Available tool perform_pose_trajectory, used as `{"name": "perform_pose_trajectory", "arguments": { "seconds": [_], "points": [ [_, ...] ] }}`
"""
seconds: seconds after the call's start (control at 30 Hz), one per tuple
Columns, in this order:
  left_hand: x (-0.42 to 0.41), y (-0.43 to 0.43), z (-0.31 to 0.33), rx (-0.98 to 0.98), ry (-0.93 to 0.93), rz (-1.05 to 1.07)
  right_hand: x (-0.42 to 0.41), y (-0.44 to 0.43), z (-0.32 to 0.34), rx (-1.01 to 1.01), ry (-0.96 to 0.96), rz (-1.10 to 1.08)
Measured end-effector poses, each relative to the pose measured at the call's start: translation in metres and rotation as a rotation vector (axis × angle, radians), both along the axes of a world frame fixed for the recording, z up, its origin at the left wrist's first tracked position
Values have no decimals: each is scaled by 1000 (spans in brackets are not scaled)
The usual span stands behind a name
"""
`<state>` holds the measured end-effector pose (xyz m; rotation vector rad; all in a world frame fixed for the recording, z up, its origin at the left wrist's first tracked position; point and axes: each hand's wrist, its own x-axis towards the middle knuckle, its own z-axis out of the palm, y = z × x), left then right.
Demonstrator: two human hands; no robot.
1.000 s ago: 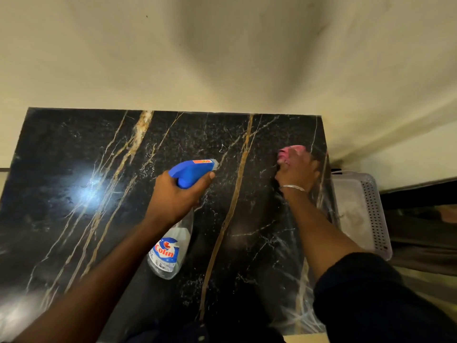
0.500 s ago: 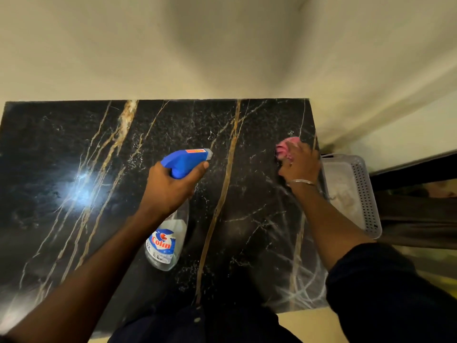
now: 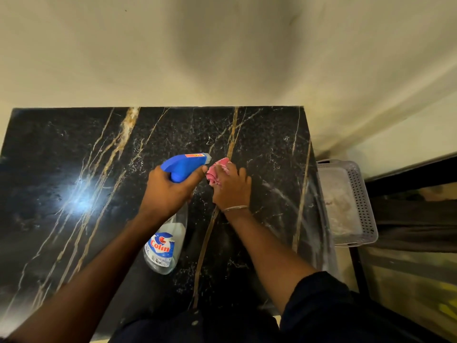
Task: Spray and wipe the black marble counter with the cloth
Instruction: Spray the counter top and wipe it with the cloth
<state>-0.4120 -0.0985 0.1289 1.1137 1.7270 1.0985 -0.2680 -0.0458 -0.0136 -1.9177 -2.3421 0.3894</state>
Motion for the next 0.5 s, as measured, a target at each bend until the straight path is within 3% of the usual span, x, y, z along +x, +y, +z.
{"name": "perform_pose_trajectory", "arguments": {
  "seconds": [0.13,0.37,0.5],
  "points": [
    [-1,-2,2,-4,-24,-15,45,17,1,-1,-58,81],
    [-3,-5,3,6,-4,-36,190,68,7,-124,-142,-436],
    [-3,-7,4,4,-6,-28,194,76,8,-163,-118,-598]
  ]
}}
